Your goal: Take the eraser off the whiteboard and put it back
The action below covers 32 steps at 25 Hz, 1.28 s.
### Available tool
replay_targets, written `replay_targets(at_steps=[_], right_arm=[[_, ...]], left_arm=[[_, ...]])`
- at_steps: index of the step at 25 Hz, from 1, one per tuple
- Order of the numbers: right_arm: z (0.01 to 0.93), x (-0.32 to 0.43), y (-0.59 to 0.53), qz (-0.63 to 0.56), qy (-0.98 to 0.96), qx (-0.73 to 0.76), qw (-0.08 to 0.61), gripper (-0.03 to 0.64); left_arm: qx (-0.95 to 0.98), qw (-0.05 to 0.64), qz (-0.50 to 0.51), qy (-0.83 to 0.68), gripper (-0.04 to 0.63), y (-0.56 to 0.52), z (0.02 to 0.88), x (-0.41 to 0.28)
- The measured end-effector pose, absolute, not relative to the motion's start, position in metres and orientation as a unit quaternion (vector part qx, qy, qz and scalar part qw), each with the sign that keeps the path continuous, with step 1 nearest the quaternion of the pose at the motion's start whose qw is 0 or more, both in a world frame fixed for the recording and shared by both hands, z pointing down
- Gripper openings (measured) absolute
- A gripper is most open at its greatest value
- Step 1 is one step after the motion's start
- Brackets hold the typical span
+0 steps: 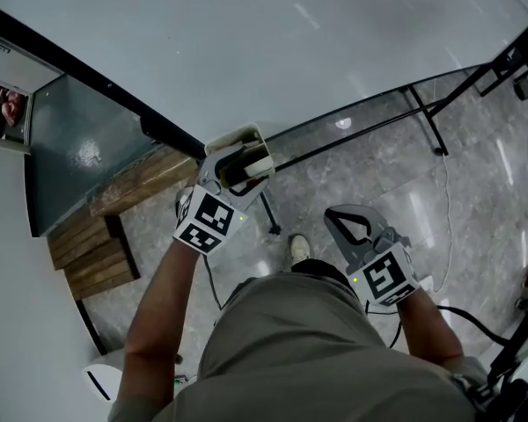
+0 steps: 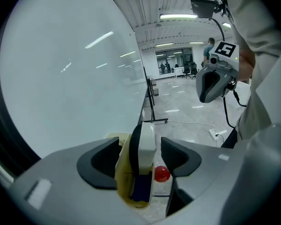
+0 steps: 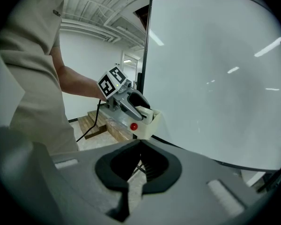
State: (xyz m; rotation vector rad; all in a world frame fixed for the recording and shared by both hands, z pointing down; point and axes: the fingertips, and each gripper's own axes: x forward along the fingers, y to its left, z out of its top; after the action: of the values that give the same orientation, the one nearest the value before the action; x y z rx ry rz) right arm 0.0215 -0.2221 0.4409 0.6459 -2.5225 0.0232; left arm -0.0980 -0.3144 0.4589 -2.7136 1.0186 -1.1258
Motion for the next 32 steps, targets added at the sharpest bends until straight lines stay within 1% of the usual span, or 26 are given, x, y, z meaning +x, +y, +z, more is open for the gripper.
replay_targets(at_steps=[7, 12, 15, 17, 24, 32], right_arm=[[0.443, 0.025, -0.224, 0.017, -0.932, 0.241, 0.271, 0.002], [0.444, 0.028, -0.227, 0.018, -0.93, 0.243, 0.274, 0.002], [0.446, 0.031, -0.231, 0.019, -0.93, 0.243, 0.276, 0.002], [0.446, 0.033, -0.232, 0.02, -0.93, 0.243, 0.275, 0.002], [0.445, 0.031, -0.229, 0.015, -0.928, 0.244, 0.282, 0.002], [0.444, 0.033, -0.23, 0.012, -0.928, 0.243, 0.284, 0.002]], left_arm=[[-0.869, 0.015, -0.38, 0.315, 0.279, -0.315, 0.466, -0.094], [-0.865, 0.022, -0.392, 0.312, 0.238, -0.314, 0.468, -0.097], [-0.86, 0.034, -0.404, 0.309, 0.196, -0.316, 0.472, -0.094], [-0.859, 0.038, -0.408, 0.305, 0.188, -0.316, 0.472, -0.092], [-0.864, 0.03, -0.407, 0.294, 0.169, -0.313, 0.472, -0.094], [-0.868, 0.02, -0.387, 0.311, 0.163, -0.315, 0.468, -0.094]])
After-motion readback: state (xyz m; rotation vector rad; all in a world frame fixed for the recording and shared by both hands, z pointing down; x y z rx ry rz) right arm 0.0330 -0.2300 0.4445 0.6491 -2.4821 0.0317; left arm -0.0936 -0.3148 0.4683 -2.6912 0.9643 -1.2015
